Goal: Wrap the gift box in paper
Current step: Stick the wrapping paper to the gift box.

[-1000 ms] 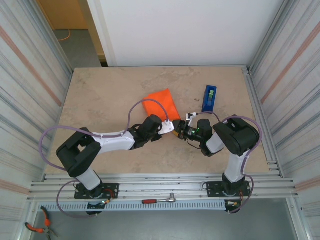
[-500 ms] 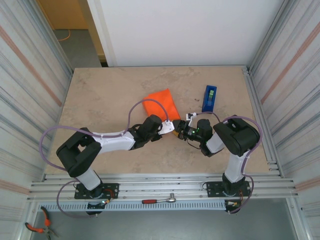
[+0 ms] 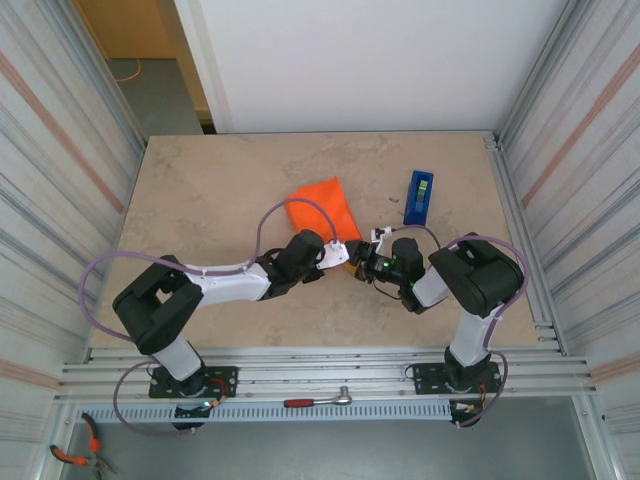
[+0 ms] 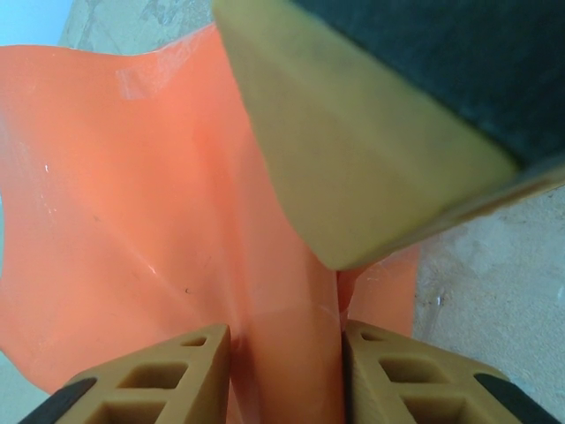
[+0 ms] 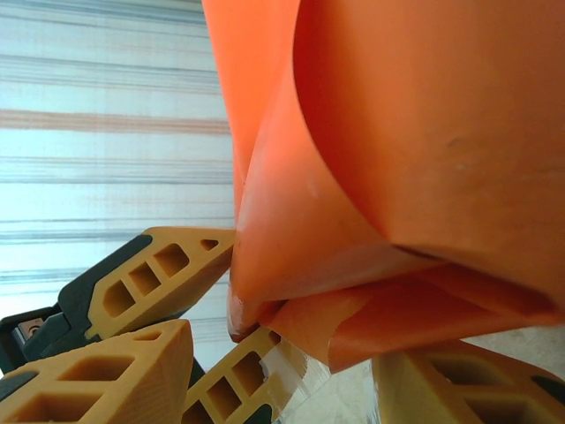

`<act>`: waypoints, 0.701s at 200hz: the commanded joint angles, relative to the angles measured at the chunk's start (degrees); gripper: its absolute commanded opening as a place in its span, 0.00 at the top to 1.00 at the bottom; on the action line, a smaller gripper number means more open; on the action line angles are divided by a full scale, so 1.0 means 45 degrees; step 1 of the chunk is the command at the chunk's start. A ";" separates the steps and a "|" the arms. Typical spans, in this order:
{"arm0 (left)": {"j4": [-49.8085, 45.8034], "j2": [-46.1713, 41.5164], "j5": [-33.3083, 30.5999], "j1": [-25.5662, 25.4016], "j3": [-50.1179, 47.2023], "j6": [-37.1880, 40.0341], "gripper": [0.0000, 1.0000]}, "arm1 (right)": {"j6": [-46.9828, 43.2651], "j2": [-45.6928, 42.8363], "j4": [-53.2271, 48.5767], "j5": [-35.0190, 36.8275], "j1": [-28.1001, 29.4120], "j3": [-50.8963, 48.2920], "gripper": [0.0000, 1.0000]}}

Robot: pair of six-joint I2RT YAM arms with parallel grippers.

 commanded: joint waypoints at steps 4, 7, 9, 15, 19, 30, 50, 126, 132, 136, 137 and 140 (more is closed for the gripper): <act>-0.0735 0.0411 0.0169 -0.0164 -0.0055 0.0106 0.64 | 0.0258 -0.0356 0.0129 0.0185 0.0115 0.0363 0.45; -0.0735 0.0411 0.0170 -0.0159 -0.0050 0.0102 0.64 | 0.0273 -0.0362 0.0120 0.0202 0.0115 0.0368 0.45; -0.0735 0.0401 0.0155 -0.0163 -0.0054 0.0105 0.64 | 0.0276 -0.0353 0.0119 0.0193 0.0115 0.0362 0.45; -0.0735 0.0383 0.0154 -0.0170 -0.0055 0.0104 0.65 | 0.0278 -0.0363 0.0113 0.0212 0.0115 0.0379 0.45; -0.0735 0.0396 0.0169 -0.0165 -0.0043 0.0104 0.64 | 0.0296 -0.0358 0.0108 0.0220 0.0115 0.0383 0.45; -0.0735 0.0410 0.0161 -0.0151 -0.0049 0.0097 0.64 | 0.0298 -0.0352 0.0106 0.0246 0.0115 0.0380 0.45; -0.0735 0.0408 0.0154 -0.0163 -0.0055 0.0100 0.64 | 0.0344 -0.0361 0.0082 0.0253 0.0114 0.0448 0.45; -0.0740 0.0411 0.0152 -0.0155 -0.0039 0.0101 0.65 | 0.0346 -0.0388 0.0041 0.0347 0.0081 0.0366 0.44; -0.0735 0.0401 0.0168 -0.0164 -0.0055 0.0095 0.65 | 0.0337 -0.0384 0.0034 0.0351 0.0096 0.0357 0.44; -0.0727 0.0409 0.0166 -0.0167 -0.0055 0.0106 0.65 | 0.0342 -0.0384 0.0036 0.0350 0.0074 0.0341 0.44; -0.0731 0.0410 0.0158 -0.0156 -0.0055 0.0096 0.65 | 0.0349 -0.0384 0.0038 0.0348 0.0075 0.0351 0.44; -0.0744 0.0396 0.0166 -0.0156 -0.0055 0.0098 0.65 | 0.0350 -0.0388 0.0040 0.0357 0.0062 0.0347 0.44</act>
